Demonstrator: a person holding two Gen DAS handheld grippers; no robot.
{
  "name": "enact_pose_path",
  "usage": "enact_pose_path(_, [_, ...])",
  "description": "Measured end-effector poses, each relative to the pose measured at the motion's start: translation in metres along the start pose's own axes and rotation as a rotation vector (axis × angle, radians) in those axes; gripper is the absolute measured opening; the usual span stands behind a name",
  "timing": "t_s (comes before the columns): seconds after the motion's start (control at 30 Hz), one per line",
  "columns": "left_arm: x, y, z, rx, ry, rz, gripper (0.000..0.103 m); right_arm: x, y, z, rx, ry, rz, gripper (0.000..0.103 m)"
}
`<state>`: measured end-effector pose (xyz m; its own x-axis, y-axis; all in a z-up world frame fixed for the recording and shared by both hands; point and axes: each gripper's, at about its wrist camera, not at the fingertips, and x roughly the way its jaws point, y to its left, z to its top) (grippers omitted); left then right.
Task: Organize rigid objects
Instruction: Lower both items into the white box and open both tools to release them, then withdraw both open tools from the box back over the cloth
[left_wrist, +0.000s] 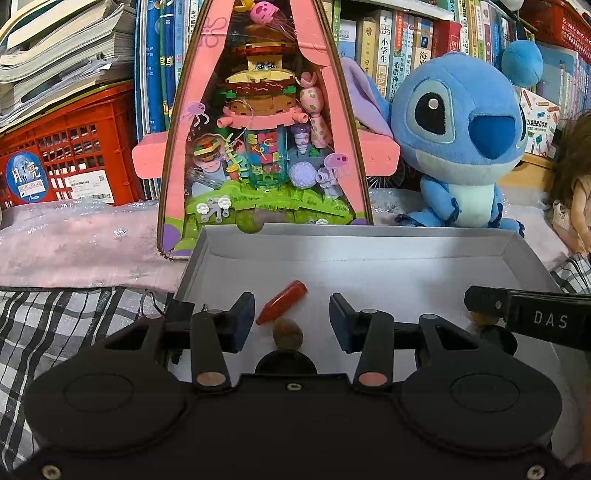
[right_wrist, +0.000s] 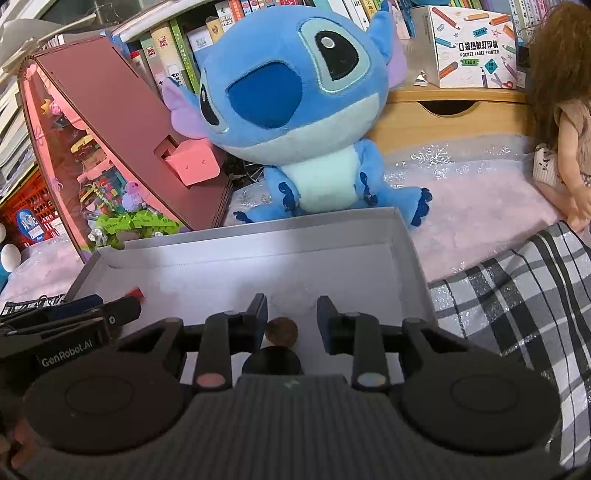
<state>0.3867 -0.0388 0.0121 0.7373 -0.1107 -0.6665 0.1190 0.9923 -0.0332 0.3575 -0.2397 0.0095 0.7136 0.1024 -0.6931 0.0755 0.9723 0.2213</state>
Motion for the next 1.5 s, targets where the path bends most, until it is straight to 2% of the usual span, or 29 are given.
enact_pose_path(0.1, [0.000,0.000,0.000,0.000,0.001,-0.001,0.044,-0.001,-0.001,0.000,0.002,-0.003,0.002,0.041])
enact_pose_path(0.17, [0.000,0.000,0.000,0.000,0.001,-0.001,0.045,-0.001,-0.001,-0.001,0.005,-0.004,0.001,0.048])
enact_pose_path(0.3, [0.000,-0.001,-0.001,0.007,0.001,0.000,0.047,-0.001,-0.002,-0.001,0.009,-0.009,0.005,0.051])
enact_pose_path(0.47, [-0.001,-0.003,-0.002,0.016,-0.003,-0.001,0.055,-0.002,-0.001,-0.002,0.003,-0.015,0.001,0.064])
enact_pose_path(0.6, [-0.002,-0.004,-0.003,0.024,-0.001,-0.006,0.060,-0.003,0.000,-0.004,-0.013,-0.019,0.002,0.067])
enact_pose_path(0.67, [-0.004,-0.004,-0.004,0.018,0.004,-0.014,0.064,-0.006,0.002,-0.005,-0.025,-0.021,-0.003,0.071])
enact_pose_path(0.7, [-0.006,-0.004,-0.003,0.009,0.007,-0.022,0.069,-0.008,0.003,-0.004,-0.029,-0.027,-0.008,0.074])
enact_pose_path(0.73, [-0.008,-0.003,-0.003,0.000,0.007,-0.030,0.074,-0.012,0.004,-0.004,-0.032,-0.038,-0.011,0.082])
enact_pose_path(0.8, [-0.015,-0.003,-0.004,-0.010,-0.008,-0.040,0.079,-0.019,0.006,-0.003,-0.048,-0.061,-0.001,0.085])
enact_pose_path(0.9, [-0.024,-0.005,-0.003,-0.001,-0.030,-0.026,0.086,-0.028,0.008,-0.001,-0.065,-0.074,-0.003,0.086])
enact_pose_path(1.1, [-0.041,-0.003,0.001,0.003,-0.053,0.012,0.091,-0.042,0.002,-0.001,-0.051,-0.091,-0.024,0.088])
enact_pose_path(1.5, [-0.076,0.005,-0.006,-0.035,-0.048,0.019,0.092,-0.081,0.004,-0.003,-0.058,-0.129,-0.014,0.092])
